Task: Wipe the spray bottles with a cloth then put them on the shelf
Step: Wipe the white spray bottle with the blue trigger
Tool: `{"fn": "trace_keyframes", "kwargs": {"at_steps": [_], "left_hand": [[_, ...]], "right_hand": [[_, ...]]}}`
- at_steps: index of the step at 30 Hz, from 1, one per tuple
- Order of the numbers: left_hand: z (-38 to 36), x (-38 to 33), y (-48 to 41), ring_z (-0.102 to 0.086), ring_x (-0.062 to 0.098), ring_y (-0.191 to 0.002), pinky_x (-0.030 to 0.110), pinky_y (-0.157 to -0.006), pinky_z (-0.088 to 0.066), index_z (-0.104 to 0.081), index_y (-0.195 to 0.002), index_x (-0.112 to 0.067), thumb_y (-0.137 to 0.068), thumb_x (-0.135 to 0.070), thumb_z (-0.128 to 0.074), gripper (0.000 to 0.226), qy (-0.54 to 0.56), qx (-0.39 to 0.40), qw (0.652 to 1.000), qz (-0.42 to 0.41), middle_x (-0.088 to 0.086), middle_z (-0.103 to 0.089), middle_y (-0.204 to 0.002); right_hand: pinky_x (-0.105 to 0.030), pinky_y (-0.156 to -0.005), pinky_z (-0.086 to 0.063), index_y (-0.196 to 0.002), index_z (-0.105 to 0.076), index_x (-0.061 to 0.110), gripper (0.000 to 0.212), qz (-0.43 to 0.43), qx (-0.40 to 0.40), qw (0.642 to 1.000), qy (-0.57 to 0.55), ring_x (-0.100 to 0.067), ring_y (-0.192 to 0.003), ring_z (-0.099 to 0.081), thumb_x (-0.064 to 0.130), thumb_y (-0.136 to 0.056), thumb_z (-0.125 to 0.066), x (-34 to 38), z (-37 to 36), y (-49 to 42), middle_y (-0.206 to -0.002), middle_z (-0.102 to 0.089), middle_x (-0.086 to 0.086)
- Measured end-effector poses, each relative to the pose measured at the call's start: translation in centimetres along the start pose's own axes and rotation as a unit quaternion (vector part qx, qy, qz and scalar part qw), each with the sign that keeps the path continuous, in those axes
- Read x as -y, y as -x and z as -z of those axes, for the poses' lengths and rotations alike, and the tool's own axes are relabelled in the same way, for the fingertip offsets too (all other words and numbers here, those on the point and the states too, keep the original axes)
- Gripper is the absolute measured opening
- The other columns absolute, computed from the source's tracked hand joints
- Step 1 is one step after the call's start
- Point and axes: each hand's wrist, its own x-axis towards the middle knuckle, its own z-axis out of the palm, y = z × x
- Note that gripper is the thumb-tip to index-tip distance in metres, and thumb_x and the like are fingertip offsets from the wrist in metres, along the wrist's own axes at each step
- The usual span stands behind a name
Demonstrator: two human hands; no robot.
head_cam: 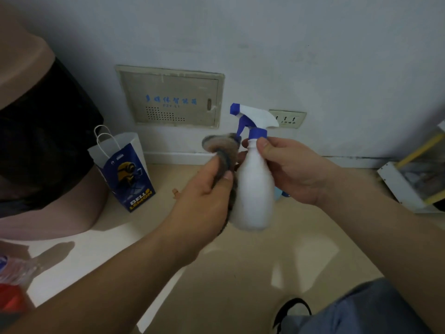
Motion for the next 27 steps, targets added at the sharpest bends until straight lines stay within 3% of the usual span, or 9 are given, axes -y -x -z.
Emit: {"fn": "trace_keyframes", "kwargs": {"at_steps": [3,5,8,11,16,19,22,25,27], "left_hand": [[-1.5,1.1,0.9,-0.06,0.023,-0.104,0.044,-0.111,-0.044,-0.045,-0.146,-0.047,-0.109,-0.017,-0.041,0.047,-0.117,0.051,0.986,-0.103,-0.007,-0.061,-0.126],[-2.6,2.6,2.0,-0.052,0.014,-0.125,0.018,-0.116,-0.026,-0.05,-0.145,-0.025,-0.104,-0.003,-0.044,0.047,-0.216,0.032,0.959,-0.179,-0.006,-0.05,-0.141],[-3.9,4.7,3.9,-0.038,0.02,-0.143,0.039,-0.118,-0.034,-0.052,-0.142,-0.017,-0.099,-0.005,-0.048,0.045,-0.297,0.013,0.933,-0.205,-0.002,-0.045,-0.147],[-3.2,4.5,2.9,-0.039,0.018,-0.14,0.042,-0.115,-0.036,-0.051,-0.142,-0.019,-0.099,-0.013,-0.047,0.043,-0.308,-0.002,0.923,-0.231,-0.005,-0.045,-0.146],[-0.8,3.3,-0.6,-0.056,0.014,-0.121,0.041,-0.104,-0.046,-0.048,-0.135,-0.046,-0.097,-0.043,-0.037,0.039,-0.16,0.008,0.984,-0.073,-0.016,-0.058,-0.127],[-3.0,4.1,2.1,-0.045,0.006,-0.131,0.026,-0.11,-0.035,-0.048,-0.14,-0.03,-0.1,-0.03,-0.04,0.04,-0.295,-0.025,0.938,-0.181,-0.014,-0.049,-0.137],[-3.0,5.2,2.5,-0.042,0.007,-0.132,0.026,-0.113,-0.031,-0.054,-0.131,-0.025,-0.101,-0.027,-0.039,0.034,-0.319,-0.031,0.918,-0.232,-0.012,-0.05,-0.135],[-1.5,4.6,1.1,-0.057,0.001,-0.099,0.029,-0.087,-0.049,-0.052,-0.111,-0.044,-0.106,-0.038,-0.034,0.02,-0.19,-0.044,0.976,-0.098,-0.021,-0.059,-0.103],[-1.1,4.6,0.5,-0.064,0.007,-0.089,0.037,-0.079,-0.055,-0.056,-0.106,-0.044,-0.107,-0.043,-0.036,0.02,-0.082,-0.058,0.995,0.024,-0.012,-0.066,-0.095]], "right_hand": [[-0.041,-0.087,-0.057,-0.123,-0.07,0.006,0.03,-0.003,-0.08,0.996,0.037,-0.026,-0.092,-0.069,0.026,-0.108,-0.054,-0.7,-1.3,-0.7,-0.108,-0.077,-0.013],[-0.038,-0.082,-0.057,-0.118,-0.071,0.009,0.025,-0.021,-0.137,0.989,0.045,-0.027,-0.088,-0.07,0.028,-0.107,-0.057,-0.9,-1.7,-0.9,-0.103,-0.078,-0.011],[-0.04,-0.083,-0.059,-0.118,-0.066,0.011,0.022,-0.036,-0.186,0.981,0.029,-0.027,-0.09,-0.073,0.028,-0.108,-0.056,-0.6,-1.2,-0.9,-0.1,-0.079,-0.008],[-0.039,-0.08,-0.059,-0.118,-0.069,0.014,0.023,-0.036,-0.184,0.982,0.031,-0.026,-0.092,-0.072,0.031,-0.106,-0.058,-1.0,-1.7,-0.7,-0.101,-0.078,-0.007],[-0.047,-0.094,-0.058,-0.107,-0.075,0.017,0.019,-0.019,-0.145,0.986,0.082,-0.03,-0.1,-0.073,0.028,-0.105,-0.06,-3.2,-4.2,-0.3,-0.104,-0.079,-0.01],[-0.045,-0.097,-0.056,-0.104,-0.076,0.017,0.019,-0.049,-0.14,0.984,0.093,-0.027,-0.101,-0.072,0.03,-0.104,-0.061,-3.7,-4.2,-0.2,-0.102,-0.079,-0.008],[-0.043,-0.095,-0.057,-0.107,-0.075,0.021,0.017,-0.066,-0.13,0.986,0.081,-0.023,-0.097,-0.072,0.032,-0.104,-0.063,-3.8,-3.9,0.0,-0.101,-0.078,-0.004],[-0.043,-0.092,-0.061,-0.115,-0.073,0.02,0.016,-0.058,-0.105,0.991,0.056,-0.024,-0.091,-0.073,0.027,-0.101,-0.067,-3.9,-4.2,0.4,-0.104,-0.079,-0.006],[-0.047,-0.097,-0.06,-0.115,-0.073,0.02,0.017,-0.042,-0.093,0.992,0.067,-0.028,-0.099,-0.075,0.023,-0.098,-0.071,-4.5,-4.4,0.5,-0.107,-0.078,-0.009]]}}
